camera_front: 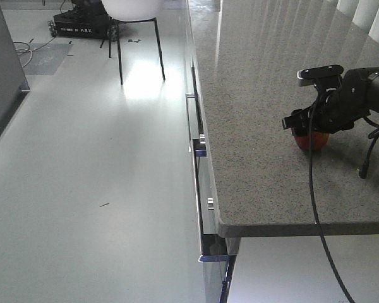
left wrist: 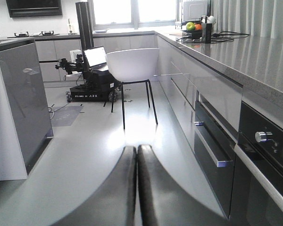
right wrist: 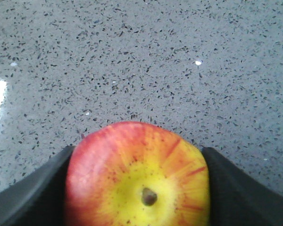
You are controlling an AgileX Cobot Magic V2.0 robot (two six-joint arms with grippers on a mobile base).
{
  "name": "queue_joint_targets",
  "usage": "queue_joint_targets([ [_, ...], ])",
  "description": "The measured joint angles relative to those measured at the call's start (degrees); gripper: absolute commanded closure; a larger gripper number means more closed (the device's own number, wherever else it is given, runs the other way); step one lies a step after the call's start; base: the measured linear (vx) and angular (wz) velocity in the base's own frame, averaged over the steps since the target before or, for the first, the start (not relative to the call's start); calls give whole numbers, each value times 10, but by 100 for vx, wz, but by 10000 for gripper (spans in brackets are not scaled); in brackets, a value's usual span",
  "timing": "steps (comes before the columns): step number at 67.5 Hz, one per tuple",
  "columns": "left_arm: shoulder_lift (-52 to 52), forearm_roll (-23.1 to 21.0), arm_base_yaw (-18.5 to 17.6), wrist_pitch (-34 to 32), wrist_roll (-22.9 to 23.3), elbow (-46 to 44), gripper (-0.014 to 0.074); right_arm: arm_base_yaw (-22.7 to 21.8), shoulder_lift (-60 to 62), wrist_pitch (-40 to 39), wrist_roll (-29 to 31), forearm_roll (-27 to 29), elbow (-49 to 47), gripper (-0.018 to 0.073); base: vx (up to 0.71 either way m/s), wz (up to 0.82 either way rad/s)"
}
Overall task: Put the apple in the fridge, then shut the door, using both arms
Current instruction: 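Close the right gripper around the apple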
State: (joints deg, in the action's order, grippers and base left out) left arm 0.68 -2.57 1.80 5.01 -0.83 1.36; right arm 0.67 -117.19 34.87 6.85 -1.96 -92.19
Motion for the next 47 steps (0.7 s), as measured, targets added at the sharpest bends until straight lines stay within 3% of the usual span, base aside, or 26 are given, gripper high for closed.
queue_joint_targets([
  [27,0,0,0,0,0,0,603,0,38,23,-1,2,0,337,0,0],
  [47,0,0,0,0,0,0,603,6,134,126,13,60,19,359,0,0],
])
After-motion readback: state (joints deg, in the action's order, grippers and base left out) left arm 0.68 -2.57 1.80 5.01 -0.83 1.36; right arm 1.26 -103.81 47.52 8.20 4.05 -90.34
